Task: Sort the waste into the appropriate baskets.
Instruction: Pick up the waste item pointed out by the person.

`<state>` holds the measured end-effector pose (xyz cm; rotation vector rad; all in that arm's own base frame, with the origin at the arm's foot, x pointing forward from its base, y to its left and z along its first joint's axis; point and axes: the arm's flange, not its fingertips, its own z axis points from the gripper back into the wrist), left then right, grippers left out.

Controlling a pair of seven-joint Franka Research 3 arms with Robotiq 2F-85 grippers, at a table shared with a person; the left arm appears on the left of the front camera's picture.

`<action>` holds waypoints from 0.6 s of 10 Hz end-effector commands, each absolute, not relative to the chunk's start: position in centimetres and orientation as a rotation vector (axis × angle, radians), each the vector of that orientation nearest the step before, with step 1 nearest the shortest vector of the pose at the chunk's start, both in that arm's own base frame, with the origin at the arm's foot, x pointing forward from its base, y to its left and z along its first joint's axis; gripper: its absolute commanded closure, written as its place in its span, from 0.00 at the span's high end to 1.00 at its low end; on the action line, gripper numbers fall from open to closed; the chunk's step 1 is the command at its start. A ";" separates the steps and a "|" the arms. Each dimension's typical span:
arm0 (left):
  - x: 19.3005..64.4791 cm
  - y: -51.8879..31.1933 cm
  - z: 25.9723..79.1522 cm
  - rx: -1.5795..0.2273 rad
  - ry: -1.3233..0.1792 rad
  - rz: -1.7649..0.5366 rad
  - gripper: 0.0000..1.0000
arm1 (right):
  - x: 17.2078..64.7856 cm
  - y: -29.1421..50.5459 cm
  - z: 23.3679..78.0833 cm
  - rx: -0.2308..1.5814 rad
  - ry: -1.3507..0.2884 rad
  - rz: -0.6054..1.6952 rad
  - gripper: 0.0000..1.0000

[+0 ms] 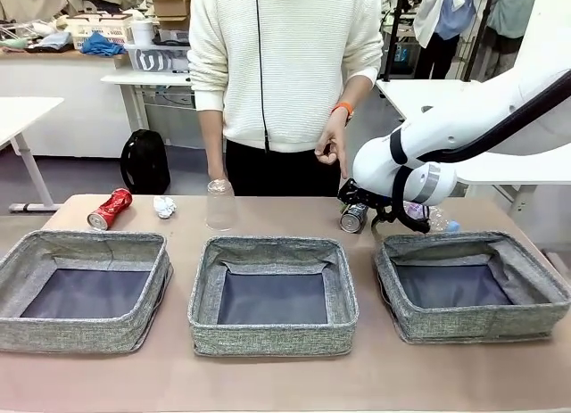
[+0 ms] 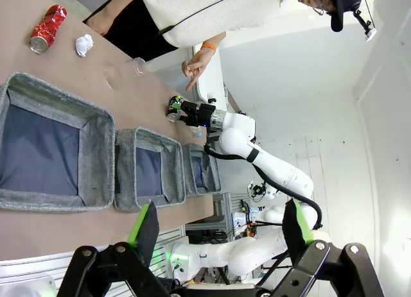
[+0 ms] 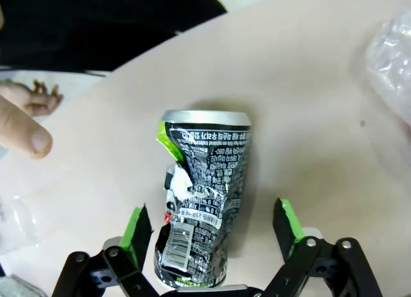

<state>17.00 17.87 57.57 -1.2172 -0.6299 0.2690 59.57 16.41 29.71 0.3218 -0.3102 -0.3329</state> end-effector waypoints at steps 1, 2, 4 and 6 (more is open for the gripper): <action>17.2 17.8 57.8 -1.223 -0.646 0.250 1.00 | 59.9 17.2 30.0 0.326 -0.320 -0.349 0.43; 17.2 17.8 57.8 -1.223 -0.646 0.250 1.00 | 60.0 17.3 29.9 0.327 -0.318 -0.350 0.01; 17.2 17.8 57.8 -1.223 -0.646 0.250 1.00 | 60.0 17.3 29.7 0.339 -0.295 -0.341 0.00; 17.2 17.8 57.8 -1.223 -0.646 0.250 1.00 | 60.0 17.2 29.6 0.329 -0.287 -0.340 0.07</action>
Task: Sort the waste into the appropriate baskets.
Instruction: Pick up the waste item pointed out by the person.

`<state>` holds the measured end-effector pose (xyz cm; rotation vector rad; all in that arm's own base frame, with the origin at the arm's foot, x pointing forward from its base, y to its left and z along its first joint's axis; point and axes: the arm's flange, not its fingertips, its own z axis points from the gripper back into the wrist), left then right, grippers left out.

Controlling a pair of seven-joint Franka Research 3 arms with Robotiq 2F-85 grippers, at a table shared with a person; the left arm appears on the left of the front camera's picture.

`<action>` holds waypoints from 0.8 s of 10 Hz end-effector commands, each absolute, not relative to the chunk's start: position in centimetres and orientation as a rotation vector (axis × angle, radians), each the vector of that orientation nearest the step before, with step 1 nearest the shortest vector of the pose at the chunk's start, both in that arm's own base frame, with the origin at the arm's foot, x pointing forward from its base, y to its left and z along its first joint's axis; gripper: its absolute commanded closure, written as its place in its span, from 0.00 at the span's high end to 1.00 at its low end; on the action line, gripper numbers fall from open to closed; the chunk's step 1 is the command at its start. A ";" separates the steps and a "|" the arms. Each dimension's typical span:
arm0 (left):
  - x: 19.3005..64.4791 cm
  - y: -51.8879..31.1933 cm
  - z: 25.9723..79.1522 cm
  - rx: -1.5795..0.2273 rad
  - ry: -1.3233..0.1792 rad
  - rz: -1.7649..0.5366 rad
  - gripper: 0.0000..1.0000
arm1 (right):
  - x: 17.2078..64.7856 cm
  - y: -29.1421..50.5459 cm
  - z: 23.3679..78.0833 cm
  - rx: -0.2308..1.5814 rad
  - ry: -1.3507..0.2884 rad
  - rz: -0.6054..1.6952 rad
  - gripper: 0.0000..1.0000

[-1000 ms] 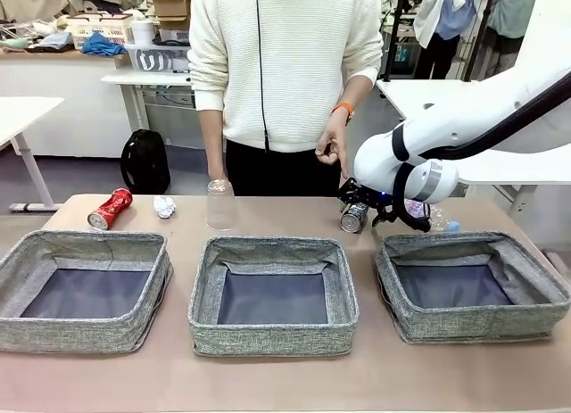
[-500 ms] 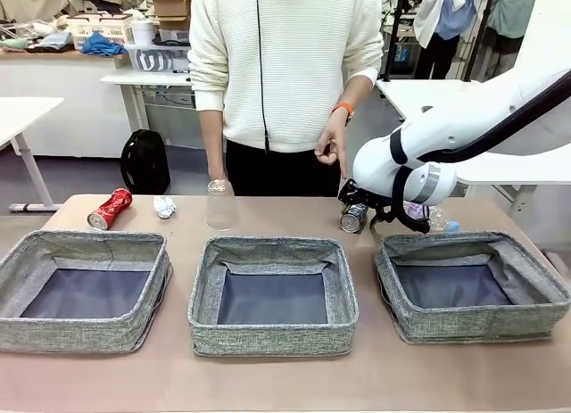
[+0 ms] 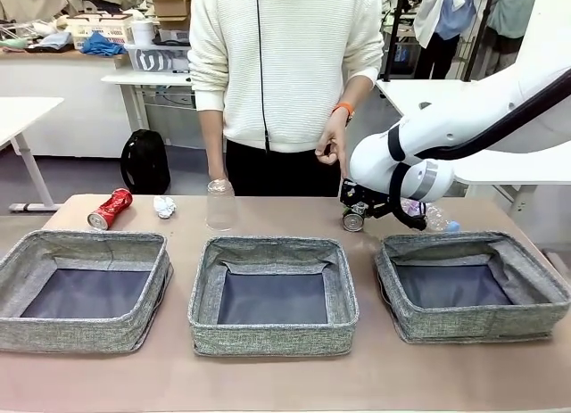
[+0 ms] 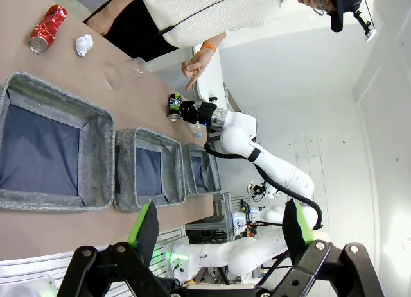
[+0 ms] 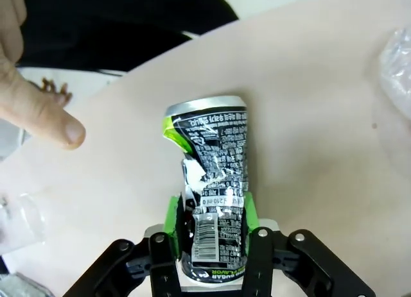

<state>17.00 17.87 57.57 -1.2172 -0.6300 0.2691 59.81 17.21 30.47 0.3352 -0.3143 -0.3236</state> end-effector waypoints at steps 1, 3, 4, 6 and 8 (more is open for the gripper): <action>17.2 17.8 57.8 -1.223 -0.646 0.250 1.00 | 60.0 17.2 29.6 0.337 -0.280 -0.334 0.00; 17.2 17.8 57.8 -1.223 -0.646 0.250 1.00 | 60.0 17.1 29.4 0.331 -0.271 -0.338 0.00; 17.2 17.8 57.8 -1.223 -0.646 0.250 1.00 | 59.9 17.0 29.4 0.329 -0.266 -0.339 0.00; 17.2 17.8 57.8 -1.223 -0.646 0.250 1.00 | 59.2 16.4 30.9 0.327 -0.254 -0.324 0.00; 17.2 17.8 57.8 -1.223 -0.646 0.250 1.00 | 54.4 13.6 36.9 0.315 -0.125 -0.406 0.00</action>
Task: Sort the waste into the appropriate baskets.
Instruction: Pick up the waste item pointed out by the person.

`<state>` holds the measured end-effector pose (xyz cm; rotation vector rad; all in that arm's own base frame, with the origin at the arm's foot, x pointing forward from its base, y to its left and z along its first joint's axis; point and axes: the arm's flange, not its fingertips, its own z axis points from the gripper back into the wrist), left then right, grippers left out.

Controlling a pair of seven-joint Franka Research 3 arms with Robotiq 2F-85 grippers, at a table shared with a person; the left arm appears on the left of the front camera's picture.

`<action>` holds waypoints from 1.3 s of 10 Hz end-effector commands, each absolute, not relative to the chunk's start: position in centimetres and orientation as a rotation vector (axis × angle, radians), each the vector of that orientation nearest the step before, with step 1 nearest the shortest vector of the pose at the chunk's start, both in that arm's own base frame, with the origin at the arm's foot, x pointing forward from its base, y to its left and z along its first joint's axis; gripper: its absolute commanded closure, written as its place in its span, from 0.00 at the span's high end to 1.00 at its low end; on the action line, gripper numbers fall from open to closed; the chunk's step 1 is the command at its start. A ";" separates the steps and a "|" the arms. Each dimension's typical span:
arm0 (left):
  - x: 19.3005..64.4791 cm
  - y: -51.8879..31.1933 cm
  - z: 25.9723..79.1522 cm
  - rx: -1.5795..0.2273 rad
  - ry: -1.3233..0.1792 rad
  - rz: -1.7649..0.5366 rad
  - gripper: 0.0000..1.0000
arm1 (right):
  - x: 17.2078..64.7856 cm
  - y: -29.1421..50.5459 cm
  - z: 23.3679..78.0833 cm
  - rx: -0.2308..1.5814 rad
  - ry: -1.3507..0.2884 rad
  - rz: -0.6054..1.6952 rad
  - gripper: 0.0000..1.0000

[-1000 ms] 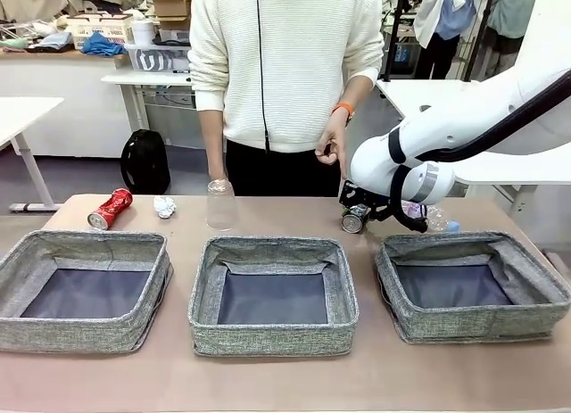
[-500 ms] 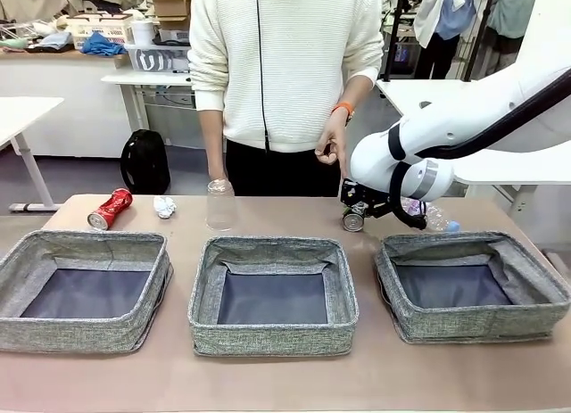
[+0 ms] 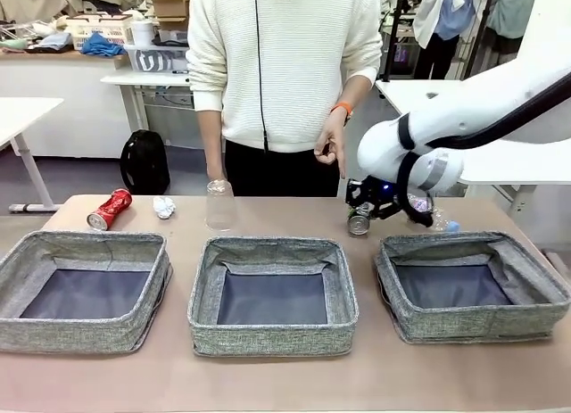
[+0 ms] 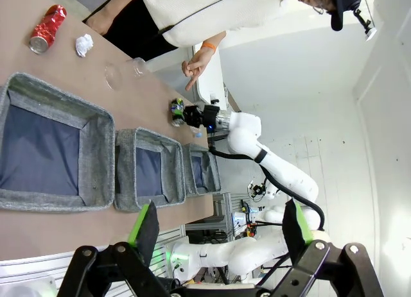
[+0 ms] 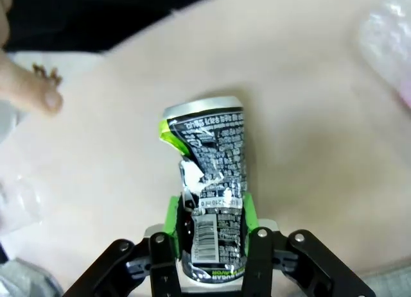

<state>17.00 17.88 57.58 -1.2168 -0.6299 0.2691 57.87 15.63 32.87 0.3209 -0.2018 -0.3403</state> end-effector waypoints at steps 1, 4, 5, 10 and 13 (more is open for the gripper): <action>17.2 17.8 57.8 -1.223 -0.646 0.250 1.00 | 50.9 12.3 39.9 0.308 -0.088 -0.454 0.00; 17.2 17.8 57.8 -1.223 -0.646 0.250 1.00 | 37.0 13.3 47.1 0.541 -0.285 -0.022 0.00; 17.2 17.8 57.8 -1.223 -0.646 0.250 1.00 | 33.1 13.6 48.0 0.617 -0.353 0.125 0.00; 17.2 17.8 57.8 -1.223 -0.646 0.250 1.00 | 34.3 16.1 49.3 0.751 -0.390 0.145 0.42; 17.2 17.8 57.8 -1.223 -0.646 0.250 1.00 | 34.9 24.4 58.7 0.629 -0.127 -0.185 0.42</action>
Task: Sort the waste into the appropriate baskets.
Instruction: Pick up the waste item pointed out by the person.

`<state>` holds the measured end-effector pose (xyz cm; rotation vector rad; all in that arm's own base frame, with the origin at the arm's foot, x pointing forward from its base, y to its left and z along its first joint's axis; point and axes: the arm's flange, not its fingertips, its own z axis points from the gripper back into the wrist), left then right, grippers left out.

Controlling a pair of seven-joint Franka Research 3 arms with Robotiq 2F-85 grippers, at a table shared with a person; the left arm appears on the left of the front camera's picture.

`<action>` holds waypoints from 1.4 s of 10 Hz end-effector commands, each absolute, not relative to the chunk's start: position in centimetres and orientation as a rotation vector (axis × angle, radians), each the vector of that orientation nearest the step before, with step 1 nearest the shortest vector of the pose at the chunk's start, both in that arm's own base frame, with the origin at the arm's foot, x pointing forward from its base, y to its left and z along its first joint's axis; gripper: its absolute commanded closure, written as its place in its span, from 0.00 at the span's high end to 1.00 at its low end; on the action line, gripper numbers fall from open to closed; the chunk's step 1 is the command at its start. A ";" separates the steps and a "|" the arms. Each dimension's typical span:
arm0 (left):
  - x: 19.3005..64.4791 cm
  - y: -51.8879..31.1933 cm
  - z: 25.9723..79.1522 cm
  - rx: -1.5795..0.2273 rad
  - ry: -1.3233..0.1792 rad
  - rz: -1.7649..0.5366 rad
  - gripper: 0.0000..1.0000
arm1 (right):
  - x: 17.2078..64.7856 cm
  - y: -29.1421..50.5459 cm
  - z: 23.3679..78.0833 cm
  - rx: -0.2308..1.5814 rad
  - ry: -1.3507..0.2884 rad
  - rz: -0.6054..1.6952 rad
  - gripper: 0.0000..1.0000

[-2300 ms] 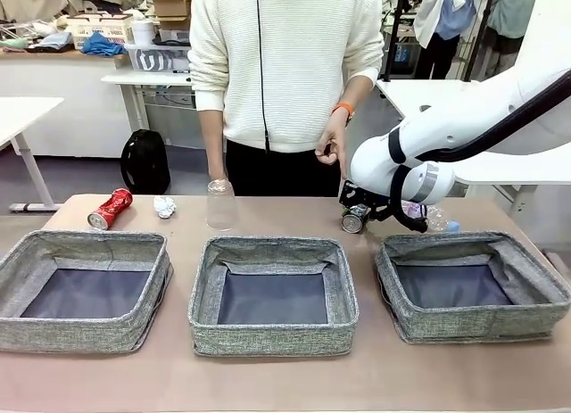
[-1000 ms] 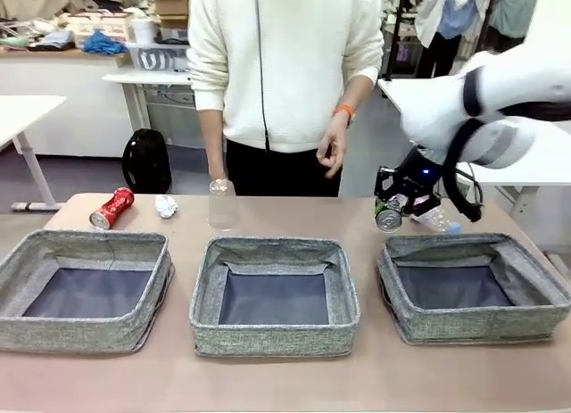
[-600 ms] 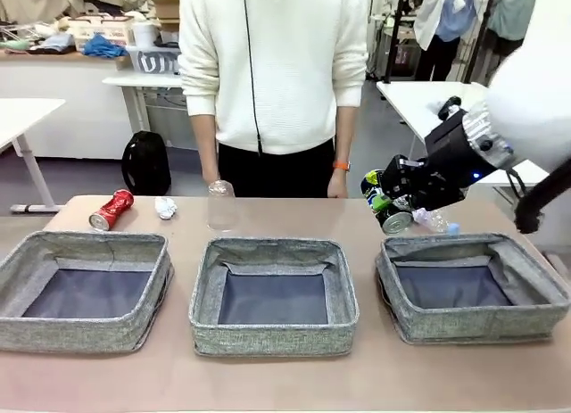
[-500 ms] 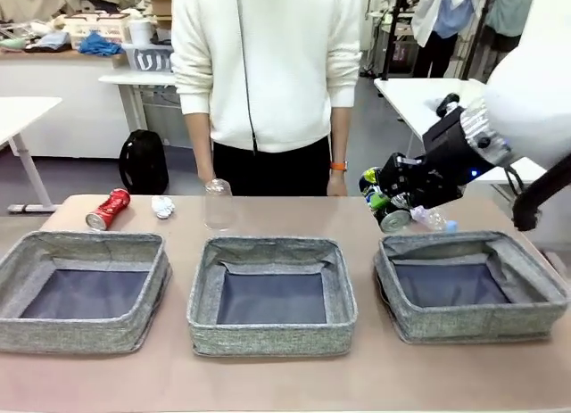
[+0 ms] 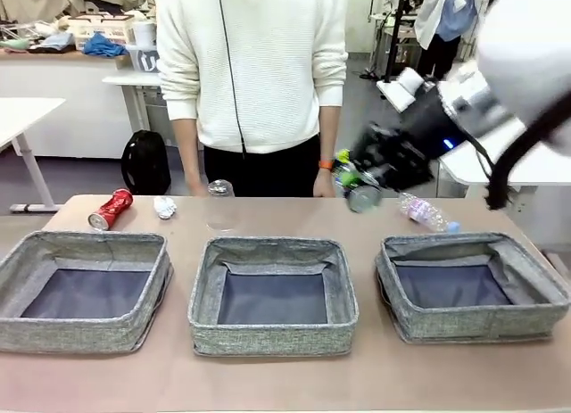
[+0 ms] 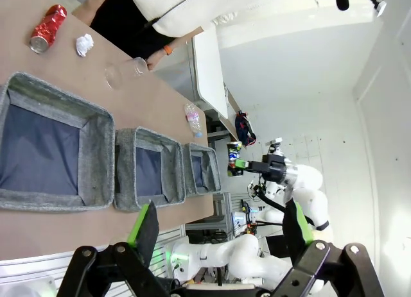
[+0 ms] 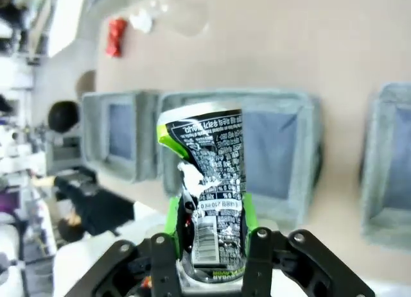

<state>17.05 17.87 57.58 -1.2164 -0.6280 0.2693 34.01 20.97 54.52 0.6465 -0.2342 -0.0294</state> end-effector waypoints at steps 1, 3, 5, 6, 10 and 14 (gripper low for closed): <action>17.2 17.8 57.8 -1.223 -0.646 0.250 1.00 | 33.5 28.6 61.2 0.548 -0.130 -0.173 0.42; 17.2 17.8 57.8 -1.223 -0.646 0.250 1.00 | 31.4 35.3 64.1 0.431 -0.146 -0.064 0.42; 17.2 17.8 57.8 -1.223 -0.646 0.250 1.00 | 29.6 39.3 66.1 0.278 -0.236 0.013 0.42; 17.2 17.8 57.8 -1.223 -0.646 0.250 1.00 | 29.5 40.1 66.9 0.220 -0.256 0.009 0.42; 17.2 17.8 57.8 -1.223 -0.646 0.250 1.00 | 29.5 40.9 70.2 0.134 -0.435 -0.026 0.42; 17.2 17.8 57.8 -1.223 -0.646 0.250 1.00 | 29.9 40.8 72.9 0.166 -0.490 -0.044 0.42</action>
